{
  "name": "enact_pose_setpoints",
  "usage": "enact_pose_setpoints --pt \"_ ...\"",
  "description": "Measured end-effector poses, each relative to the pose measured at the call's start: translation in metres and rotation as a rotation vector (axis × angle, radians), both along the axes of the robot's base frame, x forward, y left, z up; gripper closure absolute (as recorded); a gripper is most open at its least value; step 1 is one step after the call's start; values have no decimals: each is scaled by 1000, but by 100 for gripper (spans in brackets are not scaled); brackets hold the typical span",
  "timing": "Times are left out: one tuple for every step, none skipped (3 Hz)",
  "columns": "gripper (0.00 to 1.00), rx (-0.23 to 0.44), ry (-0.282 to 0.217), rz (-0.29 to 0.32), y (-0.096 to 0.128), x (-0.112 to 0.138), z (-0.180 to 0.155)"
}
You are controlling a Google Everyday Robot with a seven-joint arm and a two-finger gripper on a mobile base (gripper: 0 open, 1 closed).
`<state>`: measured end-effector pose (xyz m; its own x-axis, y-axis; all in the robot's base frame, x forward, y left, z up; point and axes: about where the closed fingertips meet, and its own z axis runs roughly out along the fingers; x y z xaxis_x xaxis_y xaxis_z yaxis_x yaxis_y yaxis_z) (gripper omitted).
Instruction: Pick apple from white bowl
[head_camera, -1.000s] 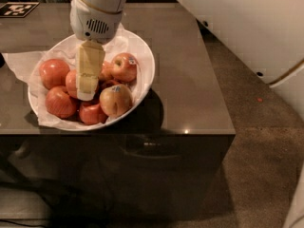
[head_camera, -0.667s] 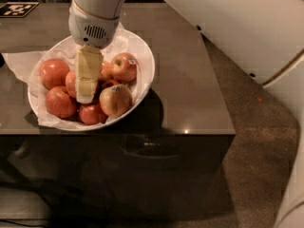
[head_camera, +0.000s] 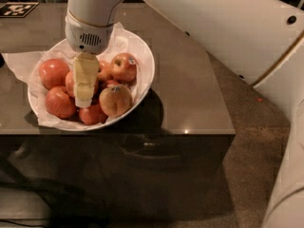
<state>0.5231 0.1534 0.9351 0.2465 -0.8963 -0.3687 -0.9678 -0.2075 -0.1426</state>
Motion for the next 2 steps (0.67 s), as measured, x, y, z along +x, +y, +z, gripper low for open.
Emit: enact_pose_setpoints --pt "0 -14 0 -2 1 3 -9" --pt "0 -20 -2 -5 1 5 -12"
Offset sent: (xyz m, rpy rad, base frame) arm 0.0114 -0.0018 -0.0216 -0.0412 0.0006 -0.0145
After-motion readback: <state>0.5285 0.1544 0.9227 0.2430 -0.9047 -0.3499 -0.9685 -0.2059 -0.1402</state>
